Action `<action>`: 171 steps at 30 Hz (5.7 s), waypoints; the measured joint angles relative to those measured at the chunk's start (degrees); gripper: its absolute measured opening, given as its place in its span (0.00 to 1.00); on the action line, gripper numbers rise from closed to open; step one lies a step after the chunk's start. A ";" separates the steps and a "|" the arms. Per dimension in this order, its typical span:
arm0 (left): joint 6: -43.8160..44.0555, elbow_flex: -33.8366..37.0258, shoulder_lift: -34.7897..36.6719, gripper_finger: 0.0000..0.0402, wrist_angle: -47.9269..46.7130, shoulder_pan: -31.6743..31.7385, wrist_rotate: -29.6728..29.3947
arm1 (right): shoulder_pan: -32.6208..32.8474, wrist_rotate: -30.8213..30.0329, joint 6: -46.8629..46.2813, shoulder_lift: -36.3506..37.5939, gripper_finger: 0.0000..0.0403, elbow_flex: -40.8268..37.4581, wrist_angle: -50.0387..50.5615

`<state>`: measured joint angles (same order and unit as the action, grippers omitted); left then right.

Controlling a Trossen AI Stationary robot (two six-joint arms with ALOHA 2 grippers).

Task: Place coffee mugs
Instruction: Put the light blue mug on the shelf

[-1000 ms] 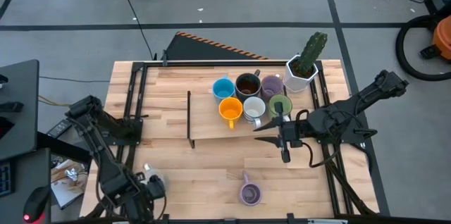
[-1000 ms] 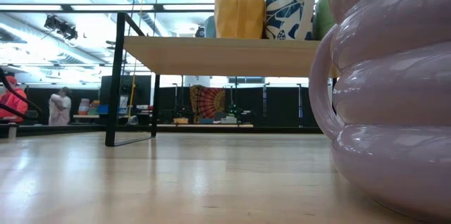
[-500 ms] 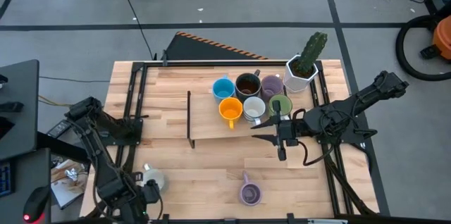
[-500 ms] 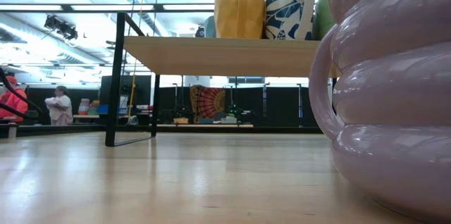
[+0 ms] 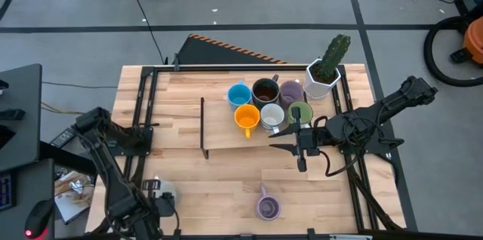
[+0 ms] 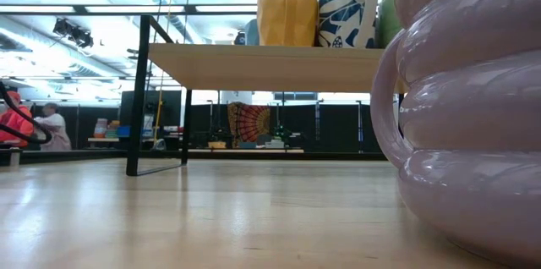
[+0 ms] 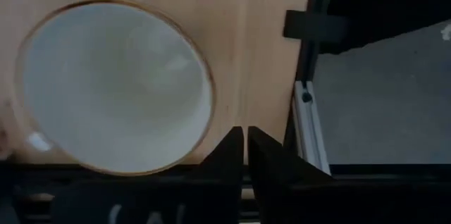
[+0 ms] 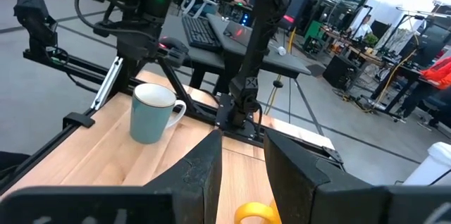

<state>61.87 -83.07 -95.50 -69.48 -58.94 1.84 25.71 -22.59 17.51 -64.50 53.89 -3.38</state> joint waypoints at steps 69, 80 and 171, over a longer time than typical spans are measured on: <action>15.74 5.70 -5.75 0.10 11.74 26.24 0.23 | 0.00 0.18 -0.45 -0.05 0.28 0.00 2.28; 21.44 5.73 -5.84 0.16 17.05 29.92 -0.63 | 0.00 -0.09 -0.45 -0.05 0.28 0.00 2.53; 19.72 23.06 11.51 0.61 17.74 10.54 -15.95 | -1.55 0.22 -2.52 -0.05 0.28 -0.02 3.89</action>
<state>81.59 -60.01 -83.99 -51.75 -48.40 -14.11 24.16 -22.37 14.98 -64.55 53.87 0.51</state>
